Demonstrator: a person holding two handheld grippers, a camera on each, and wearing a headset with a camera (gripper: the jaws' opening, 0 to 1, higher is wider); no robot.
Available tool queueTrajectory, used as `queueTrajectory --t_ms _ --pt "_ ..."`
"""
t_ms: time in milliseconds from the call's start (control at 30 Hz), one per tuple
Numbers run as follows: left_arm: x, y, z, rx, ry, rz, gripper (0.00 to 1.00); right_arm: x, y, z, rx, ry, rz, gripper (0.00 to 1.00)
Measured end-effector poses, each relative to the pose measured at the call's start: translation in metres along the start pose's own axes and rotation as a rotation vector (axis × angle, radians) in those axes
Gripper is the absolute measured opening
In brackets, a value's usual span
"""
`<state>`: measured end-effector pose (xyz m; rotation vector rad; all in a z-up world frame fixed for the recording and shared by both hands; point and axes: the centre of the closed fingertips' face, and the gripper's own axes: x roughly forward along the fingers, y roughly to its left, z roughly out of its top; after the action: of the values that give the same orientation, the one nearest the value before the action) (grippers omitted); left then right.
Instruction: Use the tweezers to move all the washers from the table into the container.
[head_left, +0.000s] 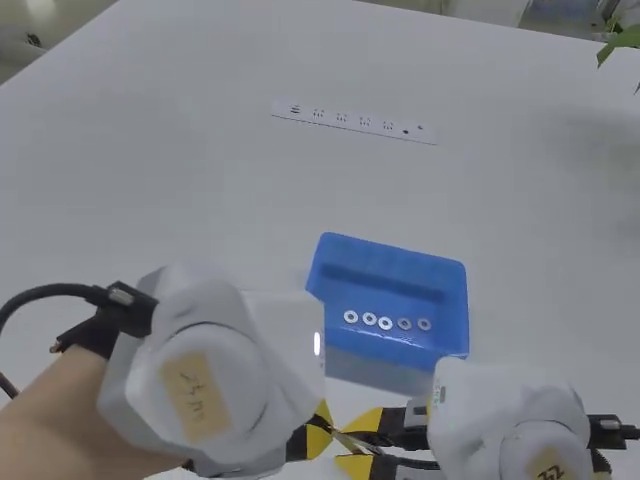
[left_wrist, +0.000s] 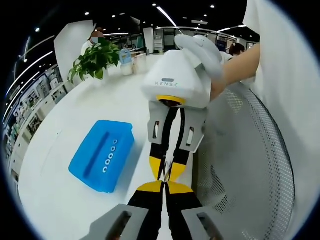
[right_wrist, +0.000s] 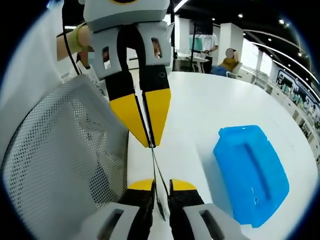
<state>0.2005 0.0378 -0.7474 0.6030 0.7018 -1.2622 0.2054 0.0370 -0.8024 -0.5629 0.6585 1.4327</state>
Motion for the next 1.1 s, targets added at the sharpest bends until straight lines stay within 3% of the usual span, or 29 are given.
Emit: queueTrajectory --t_ms 300,500,600,833,1100 --pt "0.008 0.001 -0.026 -0.016 0.071 0.001 0.0 -0.011 0.0 -0.013 0.058 0.014 -0.022 0.13" --pt "0.017 0.005 -0.041 -0.054 0.129 0.004 0.0 -0.032 -0.004 -0.026 0.117 0.014 -0.085 0.13" --pt "0.022 0.007 -0.048 -0.046 0.169 0.006 0.0 -0.041 -0.009 -0.031 0.145 0.011 -0.118 0.13" --pt "0.028 0.013 -0.051 -0.048 0.193 0.001 0.0 -0.059 -0.019 -0.035 0.175 0.0 -0.182 0.14" --pt "0.035 0.018 -0.058 -0.003 0.28 -0.027 0.0 -0.066 -0.024 -0.039 0.203 -0.015 -0.215 0.14"
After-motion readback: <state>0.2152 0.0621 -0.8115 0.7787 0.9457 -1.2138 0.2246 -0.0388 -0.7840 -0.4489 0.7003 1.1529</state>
